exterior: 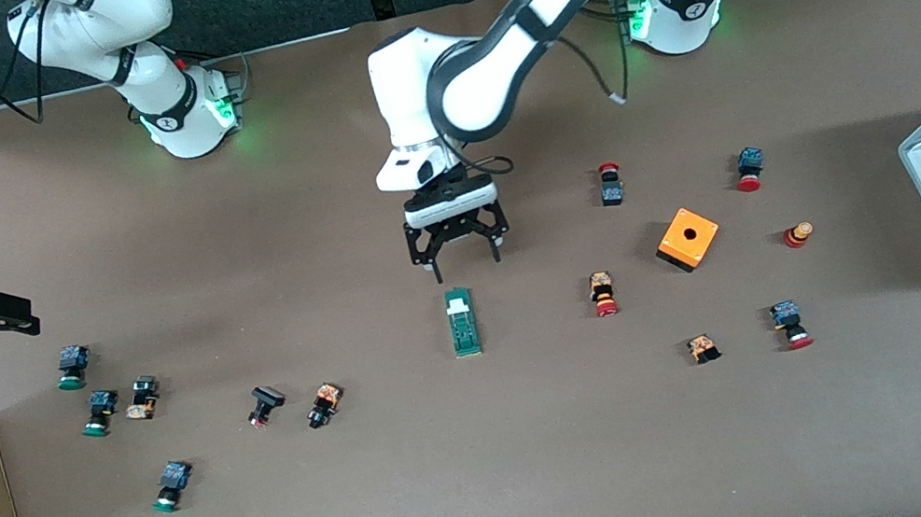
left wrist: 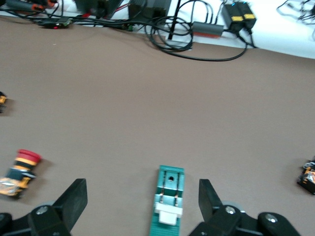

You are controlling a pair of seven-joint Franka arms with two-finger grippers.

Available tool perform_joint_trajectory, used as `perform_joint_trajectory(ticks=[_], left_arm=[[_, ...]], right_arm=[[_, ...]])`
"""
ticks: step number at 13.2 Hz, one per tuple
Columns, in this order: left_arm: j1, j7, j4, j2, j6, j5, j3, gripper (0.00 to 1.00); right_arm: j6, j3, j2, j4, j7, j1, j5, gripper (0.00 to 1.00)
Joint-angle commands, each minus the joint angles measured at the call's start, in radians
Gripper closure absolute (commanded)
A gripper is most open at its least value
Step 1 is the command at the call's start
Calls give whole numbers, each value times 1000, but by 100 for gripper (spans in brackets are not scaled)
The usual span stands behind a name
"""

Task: Close load switch with both arms
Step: 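Lower the left gripper and hold the green switch body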

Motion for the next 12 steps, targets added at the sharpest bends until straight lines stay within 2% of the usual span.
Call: perform_joint_trajectory(ticks=[1, 5, 9, 12], left_arm=[[-50, -174, 7, 67, -4, 150, 9, 0], [-119, -239, -4, 157, -113, 273, 12, 0], [-122, -415, -2, 265, -209, 523, 12, 0], [-124, -437, -2, 305, -266, 589, 12, 0]], right_arm=[[3, 2, 4, 2, -1, 0, -15, 0], [-45, 5, 3, 2, -3, 4, -14, 0], [-86, 10, -4, 2, -3, 7, -12, 0], [-86, 12, 1, 2, -4, 7, -12, 0]])
